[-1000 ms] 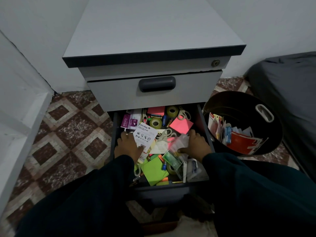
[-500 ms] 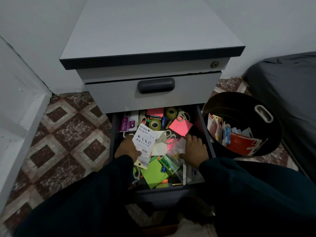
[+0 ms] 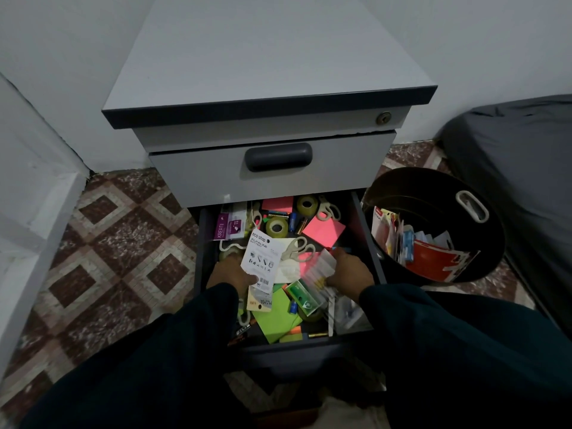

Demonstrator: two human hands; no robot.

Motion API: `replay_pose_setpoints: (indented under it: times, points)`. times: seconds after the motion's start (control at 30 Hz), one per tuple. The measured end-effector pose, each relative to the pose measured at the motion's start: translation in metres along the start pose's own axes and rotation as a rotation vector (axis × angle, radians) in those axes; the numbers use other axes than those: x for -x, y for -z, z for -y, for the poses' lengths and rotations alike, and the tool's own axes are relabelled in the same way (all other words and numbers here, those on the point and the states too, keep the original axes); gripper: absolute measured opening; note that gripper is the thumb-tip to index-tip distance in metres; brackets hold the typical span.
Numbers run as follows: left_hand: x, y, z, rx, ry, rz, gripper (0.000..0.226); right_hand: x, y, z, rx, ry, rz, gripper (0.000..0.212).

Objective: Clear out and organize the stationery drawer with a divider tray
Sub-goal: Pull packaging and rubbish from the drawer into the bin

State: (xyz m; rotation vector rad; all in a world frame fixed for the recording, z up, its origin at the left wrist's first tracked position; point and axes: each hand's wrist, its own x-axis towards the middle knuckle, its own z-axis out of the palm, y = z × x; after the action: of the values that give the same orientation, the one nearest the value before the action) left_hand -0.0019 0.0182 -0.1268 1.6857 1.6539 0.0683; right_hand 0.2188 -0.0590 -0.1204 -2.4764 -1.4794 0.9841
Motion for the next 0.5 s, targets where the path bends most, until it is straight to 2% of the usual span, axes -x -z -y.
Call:
replay_pose_setpoints:
  times: [0.13, 0.3, 0.5]
  points:
    - [0.001, 0.003, -0.001, 0.046, 0.016, 0.016, 0.033, -0.001, 0.001, -0.002, -0.117, -0.047, -0.002, 0.064]
    - [0.008, 0.004, -0.003, 0.094, -0.03, -0.042, 0.028, -0.003, 0.007, -0.004, -0.222, -0.064, -0.028, 0.049]
    - [0.015, 0.006, -0.011, 0.163, -0.051, -0.048, 0.03, 0.002, 0.018, -0.001, -0.307, -0.051, -0.052, 0.046]
